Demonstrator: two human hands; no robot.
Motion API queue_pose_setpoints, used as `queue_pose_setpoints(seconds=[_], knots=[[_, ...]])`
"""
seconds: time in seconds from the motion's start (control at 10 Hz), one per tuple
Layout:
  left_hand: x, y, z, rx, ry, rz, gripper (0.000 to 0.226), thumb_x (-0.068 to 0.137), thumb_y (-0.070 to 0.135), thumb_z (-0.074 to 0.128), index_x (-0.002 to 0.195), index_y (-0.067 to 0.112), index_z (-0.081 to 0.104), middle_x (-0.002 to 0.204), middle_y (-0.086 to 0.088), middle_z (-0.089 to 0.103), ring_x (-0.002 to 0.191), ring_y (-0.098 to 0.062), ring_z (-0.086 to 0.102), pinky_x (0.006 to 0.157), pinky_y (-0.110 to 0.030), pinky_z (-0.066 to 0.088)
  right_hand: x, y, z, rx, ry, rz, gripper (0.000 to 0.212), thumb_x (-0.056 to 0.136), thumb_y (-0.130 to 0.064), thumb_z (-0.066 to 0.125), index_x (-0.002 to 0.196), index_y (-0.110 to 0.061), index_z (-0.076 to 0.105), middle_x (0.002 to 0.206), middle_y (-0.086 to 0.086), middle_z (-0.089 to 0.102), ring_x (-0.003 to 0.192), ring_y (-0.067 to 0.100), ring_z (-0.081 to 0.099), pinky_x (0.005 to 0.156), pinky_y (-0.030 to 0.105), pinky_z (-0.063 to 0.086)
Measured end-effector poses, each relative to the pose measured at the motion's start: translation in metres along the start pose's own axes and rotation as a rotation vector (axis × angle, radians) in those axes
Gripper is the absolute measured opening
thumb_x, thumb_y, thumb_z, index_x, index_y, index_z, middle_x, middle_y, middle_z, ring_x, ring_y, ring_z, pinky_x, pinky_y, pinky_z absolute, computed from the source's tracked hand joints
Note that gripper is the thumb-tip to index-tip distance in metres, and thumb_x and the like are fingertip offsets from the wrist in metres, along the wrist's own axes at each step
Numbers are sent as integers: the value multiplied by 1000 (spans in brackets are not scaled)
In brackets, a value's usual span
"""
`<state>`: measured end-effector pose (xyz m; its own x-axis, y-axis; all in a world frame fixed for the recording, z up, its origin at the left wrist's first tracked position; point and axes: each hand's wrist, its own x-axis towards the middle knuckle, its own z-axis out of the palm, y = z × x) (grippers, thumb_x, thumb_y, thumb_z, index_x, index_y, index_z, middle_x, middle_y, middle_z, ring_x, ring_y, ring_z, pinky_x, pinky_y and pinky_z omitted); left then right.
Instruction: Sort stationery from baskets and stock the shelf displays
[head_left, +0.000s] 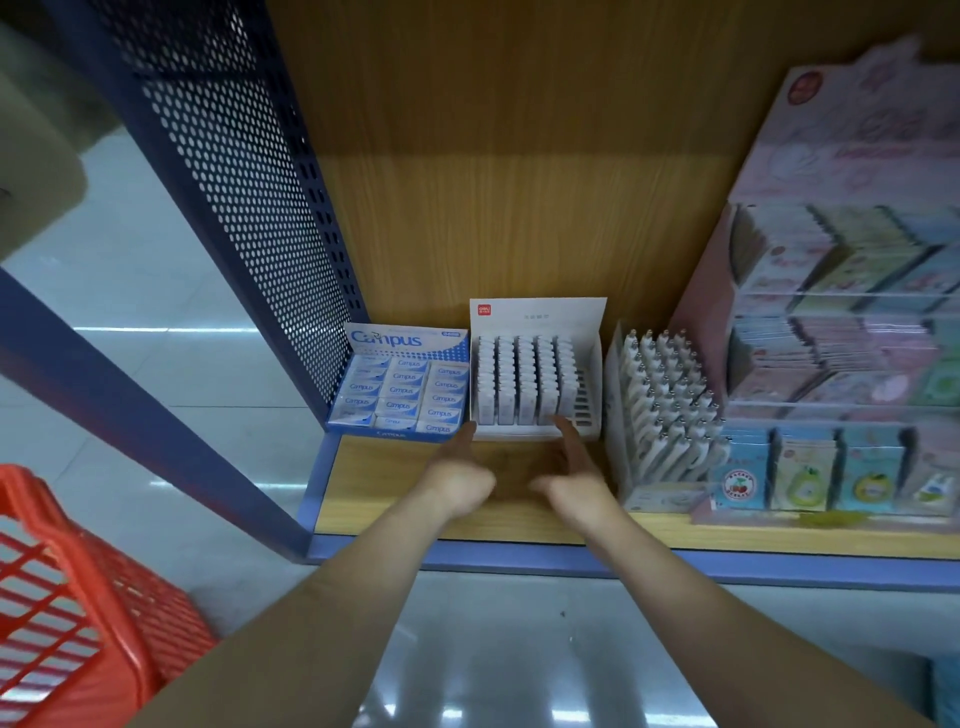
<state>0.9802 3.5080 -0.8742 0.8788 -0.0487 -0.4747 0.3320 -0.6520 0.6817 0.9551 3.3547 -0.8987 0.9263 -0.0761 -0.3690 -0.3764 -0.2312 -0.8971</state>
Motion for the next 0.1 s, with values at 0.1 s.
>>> queue_pose_setpoints(seconds=[0.1], knots=[[-13, 3, -12, -36, 94, 27, 61, 86, -1, 53, 143, 17, 41, 144, -3, 47, 125, -24, 50, 87, -24, 46, -16, -1, -2, -44, 0, 32, 88, 83, -10, 71, 152, -35, 22, 154, 4, 34, 126, 17, 44, 100, 33, 44]])
